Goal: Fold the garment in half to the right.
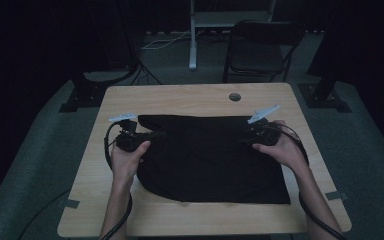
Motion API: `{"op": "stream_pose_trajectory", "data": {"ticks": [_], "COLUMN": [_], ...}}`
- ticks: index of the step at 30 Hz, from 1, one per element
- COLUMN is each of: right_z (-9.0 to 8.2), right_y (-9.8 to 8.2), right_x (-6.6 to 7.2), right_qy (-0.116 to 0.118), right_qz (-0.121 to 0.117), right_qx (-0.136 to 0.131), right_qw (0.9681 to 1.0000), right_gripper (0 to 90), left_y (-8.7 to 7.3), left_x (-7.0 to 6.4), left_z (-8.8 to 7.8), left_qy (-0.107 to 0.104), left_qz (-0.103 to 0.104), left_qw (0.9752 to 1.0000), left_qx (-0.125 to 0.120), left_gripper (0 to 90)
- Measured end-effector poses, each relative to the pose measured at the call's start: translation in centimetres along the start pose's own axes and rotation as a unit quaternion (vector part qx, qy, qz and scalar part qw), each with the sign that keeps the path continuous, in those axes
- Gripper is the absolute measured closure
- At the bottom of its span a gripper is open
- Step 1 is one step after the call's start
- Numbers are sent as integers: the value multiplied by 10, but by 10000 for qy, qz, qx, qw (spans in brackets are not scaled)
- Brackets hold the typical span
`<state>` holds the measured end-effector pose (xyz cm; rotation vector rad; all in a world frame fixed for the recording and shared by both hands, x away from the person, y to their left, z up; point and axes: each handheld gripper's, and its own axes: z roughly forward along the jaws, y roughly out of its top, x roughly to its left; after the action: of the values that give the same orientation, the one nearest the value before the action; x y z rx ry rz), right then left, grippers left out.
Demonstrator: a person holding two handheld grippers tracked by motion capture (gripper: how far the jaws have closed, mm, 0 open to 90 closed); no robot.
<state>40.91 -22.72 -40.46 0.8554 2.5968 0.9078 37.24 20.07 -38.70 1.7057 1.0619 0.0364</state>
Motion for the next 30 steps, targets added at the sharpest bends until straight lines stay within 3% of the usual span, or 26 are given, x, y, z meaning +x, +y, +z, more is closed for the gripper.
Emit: {"op": "stream_pose_trajectory", "data": {"ticks": [7, 14, 19, 23, 30], "right_z": [-20, -8, -5, -5, -3], "right_y": [-29, -48, -54, -64, -65], "right_x": [-1, -8, -12, -15, -10], "right_qy": [-61, -143, 44, 200, 218], "right_qz": [-119, -144, 44, 249, 274], "right_qx": [266, 574, 412, 65, -117], "right_qw": [9996, 9981, 9991, 9995, 9993], "right_gripper": [422, 408, 432, 446, 449], "left_y": [-1, -1, -1, -2, 1], "left_x": [0, 0, 1, 2, 1], "left_z": [0, 1, 0, -1, -3], "left_qy": [1, -34, -47, -91, -156], "left_qz": [0, -8, -32, -59, -40], "left_qw": [10000, 10000, 10000, 9999, 9998], "left_qx": [3, -6, -21, -48, -72], "left_gripper": [760, 760, 760, 762, 768]}}
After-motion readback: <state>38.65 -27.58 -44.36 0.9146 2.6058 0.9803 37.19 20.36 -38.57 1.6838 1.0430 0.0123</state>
